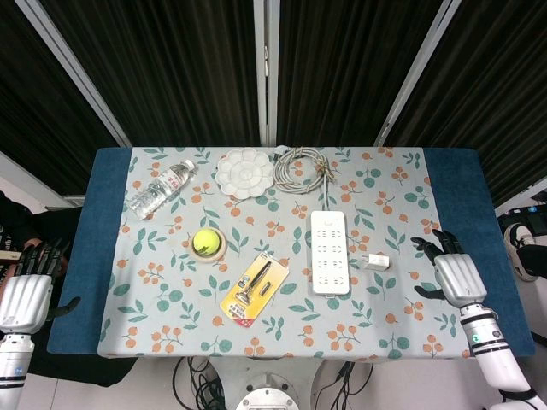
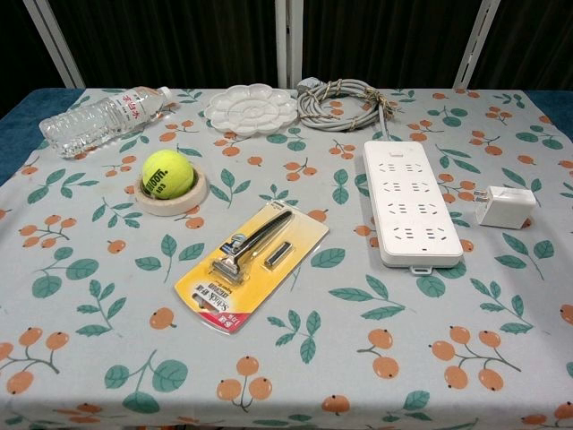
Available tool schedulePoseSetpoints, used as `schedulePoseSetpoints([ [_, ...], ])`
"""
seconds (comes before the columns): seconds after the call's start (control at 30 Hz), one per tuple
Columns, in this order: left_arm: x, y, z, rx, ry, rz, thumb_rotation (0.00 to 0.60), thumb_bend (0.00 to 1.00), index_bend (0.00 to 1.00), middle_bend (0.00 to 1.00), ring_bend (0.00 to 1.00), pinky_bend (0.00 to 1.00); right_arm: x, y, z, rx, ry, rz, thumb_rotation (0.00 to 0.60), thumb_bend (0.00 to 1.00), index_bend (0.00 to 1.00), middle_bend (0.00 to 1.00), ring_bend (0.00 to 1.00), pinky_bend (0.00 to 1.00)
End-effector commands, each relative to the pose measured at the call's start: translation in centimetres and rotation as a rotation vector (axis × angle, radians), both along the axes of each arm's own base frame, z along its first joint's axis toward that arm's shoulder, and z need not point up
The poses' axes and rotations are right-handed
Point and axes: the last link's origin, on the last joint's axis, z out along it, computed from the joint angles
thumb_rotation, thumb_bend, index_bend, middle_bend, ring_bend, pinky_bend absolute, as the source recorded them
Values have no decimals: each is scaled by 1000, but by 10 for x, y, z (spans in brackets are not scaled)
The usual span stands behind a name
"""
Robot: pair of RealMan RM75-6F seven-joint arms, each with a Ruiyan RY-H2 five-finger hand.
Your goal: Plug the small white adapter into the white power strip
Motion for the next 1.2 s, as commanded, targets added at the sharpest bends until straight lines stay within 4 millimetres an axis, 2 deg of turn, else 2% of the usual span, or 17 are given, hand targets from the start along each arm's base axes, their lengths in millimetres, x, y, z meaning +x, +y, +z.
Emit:
schedulePoseSetpoints([
  [0.03, -1, 0, -1, -1, -2, -1, 600, 127, 11, 0, 0, 0, -5, -17, -14, 12, -39, -36, 600, 26, 194, 295, 55, 60],
  [0.27, -3, 2, -4, -10, -9, 0, 600, 127, 11, 0, 0, 0, -14, -43, -39, 49, -115, -101, 600, 31, 304, 378, 144, 132],
  [0.53, -4, 3, -3, -12, -9, 2, 600, 127, 11, 0, 0, 0, -6, -55, -63, 101, -145, -124, 600, 33, 369, 382, 146, 136],
  [0.97, -8, 2, -5, -17, -19, 8, 600, 127, 11, 0, 0, 0, 0, -63, -80, 139, -157, -155, 600, 110, 449, 421, 172, 137],
  [1.2, -11, 2, -6, -21, -26, 12, 600, 127, 12, 0, 0, 0, 0, -64, -85, 140, -168, -162, 600, 153, 512, 475, 235, 136],
])
